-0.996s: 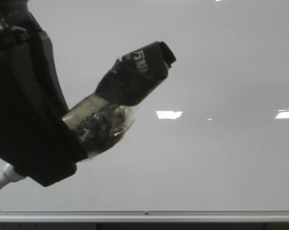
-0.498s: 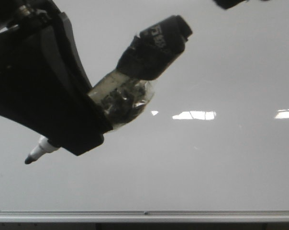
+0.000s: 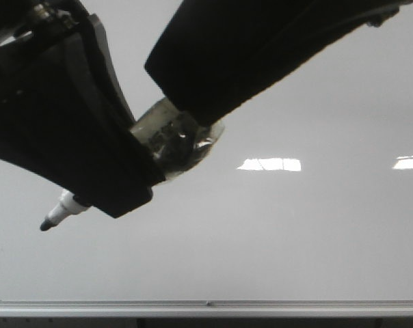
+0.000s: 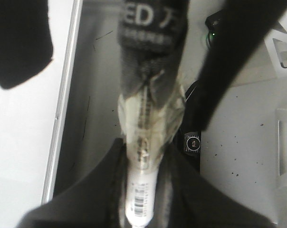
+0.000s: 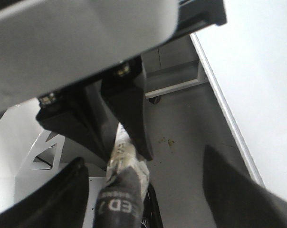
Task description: Write number 4 on whiteboard
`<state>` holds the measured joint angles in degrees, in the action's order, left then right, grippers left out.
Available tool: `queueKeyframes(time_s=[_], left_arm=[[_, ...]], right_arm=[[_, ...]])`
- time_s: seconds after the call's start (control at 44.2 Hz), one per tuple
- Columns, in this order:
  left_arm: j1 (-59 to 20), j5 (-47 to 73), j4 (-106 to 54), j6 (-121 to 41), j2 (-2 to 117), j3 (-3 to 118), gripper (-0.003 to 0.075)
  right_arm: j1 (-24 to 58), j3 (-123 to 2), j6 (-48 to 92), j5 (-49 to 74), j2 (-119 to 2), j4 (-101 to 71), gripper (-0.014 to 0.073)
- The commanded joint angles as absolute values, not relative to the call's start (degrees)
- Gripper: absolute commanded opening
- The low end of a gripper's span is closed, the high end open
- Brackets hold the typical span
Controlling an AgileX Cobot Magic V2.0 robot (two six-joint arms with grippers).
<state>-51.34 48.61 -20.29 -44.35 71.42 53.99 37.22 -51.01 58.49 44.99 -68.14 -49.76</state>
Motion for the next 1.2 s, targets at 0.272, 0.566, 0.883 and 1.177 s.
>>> queueKeyframes(time_s=[0.272,0.566,0.883,1.177], left_arm=[[-51.7,45.5,-22.2,-44.4,69.7,55.8,-0.0020],[-51.7,43.2,-22.2,-44.4,69.6,55.8,-0.0005],[-51.7,41.4,-22.2,-43.8,69.6,55.8,0.0560],[-51.7,40.4,-22.0,-40.8,67.9,55.8,0.0521]], right_arm=[[37.3,-53.0,59.4,46.4,-67.4,-50.6,0.0195],[37.3,-53.0,59.4,49.4,-67.4,-50.6,-0.0060],[36.8,-53.0,59.4,49.6,-67.4,-49.9,-0.0060],[30.3,-52.7,49.2,49.7,-66.0,-38.6,-0.0060]])
